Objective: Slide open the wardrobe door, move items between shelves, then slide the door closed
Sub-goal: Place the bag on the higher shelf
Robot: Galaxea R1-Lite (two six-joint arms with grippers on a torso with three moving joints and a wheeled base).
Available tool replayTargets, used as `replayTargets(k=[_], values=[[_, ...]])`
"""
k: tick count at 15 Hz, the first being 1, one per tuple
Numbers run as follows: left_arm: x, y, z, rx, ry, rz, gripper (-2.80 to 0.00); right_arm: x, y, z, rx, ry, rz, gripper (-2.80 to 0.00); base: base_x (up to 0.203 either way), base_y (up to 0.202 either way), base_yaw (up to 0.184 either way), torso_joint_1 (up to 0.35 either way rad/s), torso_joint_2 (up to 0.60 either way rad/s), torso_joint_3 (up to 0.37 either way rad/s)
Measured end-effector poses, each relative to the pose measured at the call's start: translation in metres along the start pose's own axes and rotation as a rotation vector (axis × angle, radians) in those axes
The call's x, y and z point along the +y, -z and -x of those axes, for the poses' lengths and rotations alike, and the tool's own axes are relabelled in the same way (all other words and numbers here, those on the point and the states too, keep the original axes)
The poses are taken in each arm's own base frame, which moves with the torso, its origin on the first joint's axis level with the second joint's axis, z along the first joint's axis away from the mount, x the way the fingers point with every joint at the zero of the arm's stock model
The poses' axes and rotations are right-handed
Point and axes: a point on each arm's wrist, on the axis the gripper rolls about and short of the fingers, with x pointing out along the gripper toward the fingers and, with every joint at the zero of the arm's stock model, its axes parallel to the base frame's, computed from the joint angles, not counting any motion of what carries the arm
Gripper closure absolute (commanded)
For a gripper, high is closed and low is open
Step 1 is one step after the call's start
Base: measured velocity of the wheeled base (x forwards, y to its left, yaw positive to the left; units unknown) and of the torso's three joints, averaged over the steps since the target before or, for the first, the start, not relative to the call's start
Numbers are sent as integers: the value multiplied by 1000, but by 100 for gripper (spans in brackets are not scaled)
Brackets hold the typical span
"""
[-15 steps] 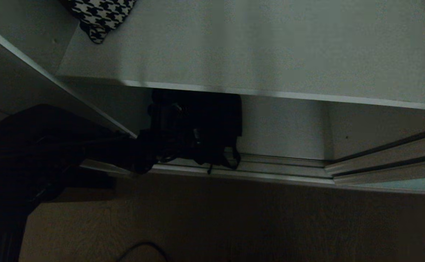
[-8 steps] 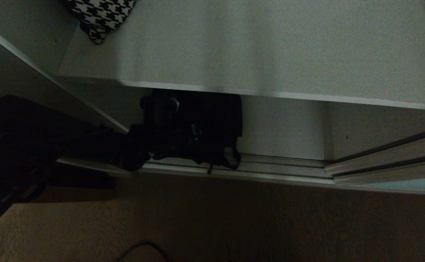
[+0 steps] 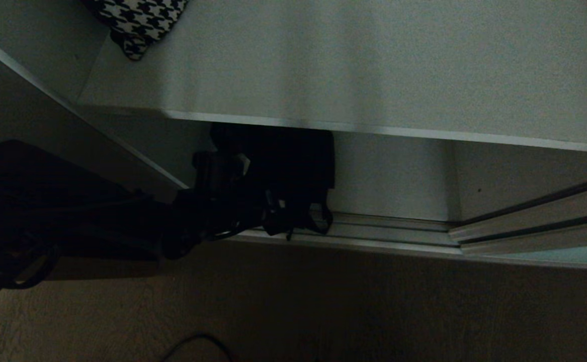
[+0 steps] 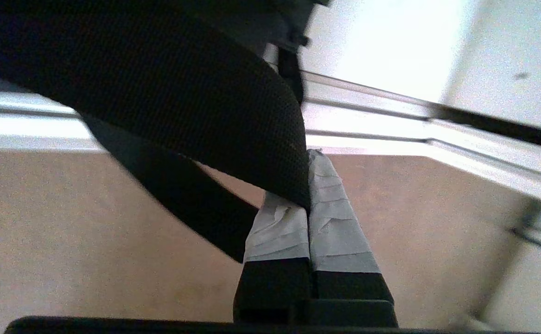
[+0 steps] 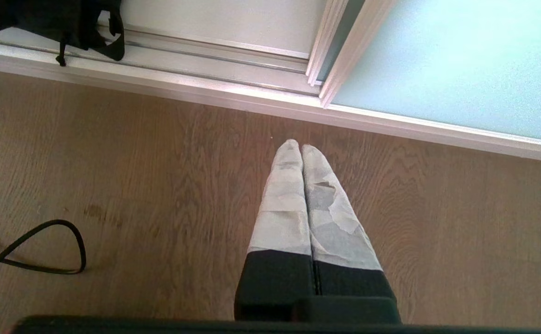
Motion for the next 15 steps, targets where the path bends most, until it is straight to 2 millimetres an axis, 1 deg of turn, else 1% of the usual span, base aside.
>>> replayTargets(k=[4,7,9,11,15], values=[[3,-6,3,37,89,35,0,0,0,0,0,-1,0,0,0,0,0,0,0,0],[5,-4,7,45,81,17,0,0,0,0,0,-1,0,0,0,0,0,0,0,0],[7,2,16,60,63,-29,0,0,0,0,0,-1,0,0,0,0,0,0,0,0],[6,3,25,39,16,-75,0,0,0,0,0,0,0,0,0,0,0,0,0,0],[-9,2,36,-45,-95,-149,0,0,0,0,0,0,0,0,0,0,0,0,0,0]])
